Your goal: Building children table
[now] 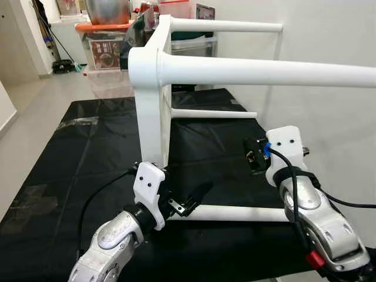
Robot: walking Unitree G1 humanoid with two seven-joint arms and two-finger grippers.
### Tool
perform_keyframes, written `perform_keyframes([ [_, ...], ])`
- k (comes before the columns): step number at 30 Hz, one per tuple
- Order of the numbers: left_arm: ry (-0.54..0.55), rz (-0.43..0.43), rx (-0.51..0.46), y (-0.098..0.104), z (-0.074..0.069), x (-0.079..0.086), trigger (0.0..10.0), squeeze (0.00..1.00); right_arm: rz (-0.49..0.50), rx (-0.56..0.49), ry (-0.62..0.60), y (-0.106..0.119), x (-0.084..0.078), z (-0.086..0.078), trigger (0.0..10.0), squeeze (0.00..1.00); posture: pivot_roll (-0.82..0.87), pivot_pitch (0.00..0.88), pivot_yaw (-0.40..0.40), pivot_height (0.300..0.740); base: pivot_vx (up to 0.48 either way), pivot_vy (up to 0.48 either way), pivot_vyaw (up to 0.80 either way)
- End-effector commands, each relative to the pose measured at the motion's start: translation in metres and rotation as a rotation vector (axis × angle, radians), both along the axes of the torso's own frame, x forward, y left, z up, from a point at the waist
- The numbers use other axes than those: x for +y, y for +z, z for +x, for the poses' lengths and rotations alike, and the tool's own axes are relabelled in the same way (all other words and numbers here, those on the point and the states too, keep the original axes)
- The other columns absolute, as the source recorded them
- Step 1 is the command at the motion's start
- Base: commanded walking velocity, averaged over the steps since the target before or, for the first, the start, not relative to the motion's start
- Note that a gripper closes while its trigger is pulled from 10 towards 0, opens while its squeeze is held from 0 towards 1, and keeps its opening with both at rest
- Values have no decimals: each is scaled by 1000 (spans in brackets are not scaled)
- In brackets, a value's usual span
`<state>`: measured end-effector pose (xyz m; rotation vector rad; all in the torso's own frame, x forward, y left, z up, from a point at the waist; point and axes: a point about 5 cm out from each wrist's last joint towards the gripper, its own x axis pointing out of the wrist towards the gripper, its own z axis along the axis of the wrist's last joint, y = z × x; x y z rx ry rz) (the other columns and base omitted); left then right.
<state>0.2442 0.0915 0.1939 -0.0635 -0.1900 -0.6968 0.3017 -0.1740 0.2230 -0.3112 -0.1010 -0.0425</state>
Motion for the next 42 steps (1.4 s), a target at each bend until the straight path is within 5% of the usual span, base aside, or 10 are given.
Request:
perform_keyframes([
  [1, -13, 24, 10, -3, -3, -1, 10000, 0, -4, 1, -5, -3, 2, 1, 10000, 0, 5, 0, -23, 740, -371, 0, 0],
  [14, -41, 29, 0, -1, -6, -2, 10000, 0, 26, 37, -29, -15, 5, 3, 10000, 0, 11, 0, -24, 740, -329, 0, 0],
  [20, 74, 84, 10, -7, 4, 8, 10000, 0, -7, 29, -61, -16, -10, 2, 10000, 0, 6, 0, -23, 740, 0, 0, 0],
  [24, 148, 119, 26, -12, 11, 11, 10000, 0, -136, 31, -102, -18, -23, 0, 10000, 0, -1, 0, -16, 740, 0, 0, 541],
  [26, 160, 125, 27, -14, 12, 12, 10000, 0, -89, 34, -117, -19, -26, 0, 10000, 0, -1, 0, -15, 740, 0, 0, 800],
  [32, 217, 109, 31, -13, 16, 17, 10000, 0, -7, 50, -146, -24, -27, 0, 10000, 0, 1, 0, -14, 740, 0, 0, 0],
  [42, 461, 116, 29, -19, 27, 36, 10000, 0, -109, 8, -146, -25, -20, 4, 10000, 0, 7, 0, -30, 740, 0, -68, 0],
])
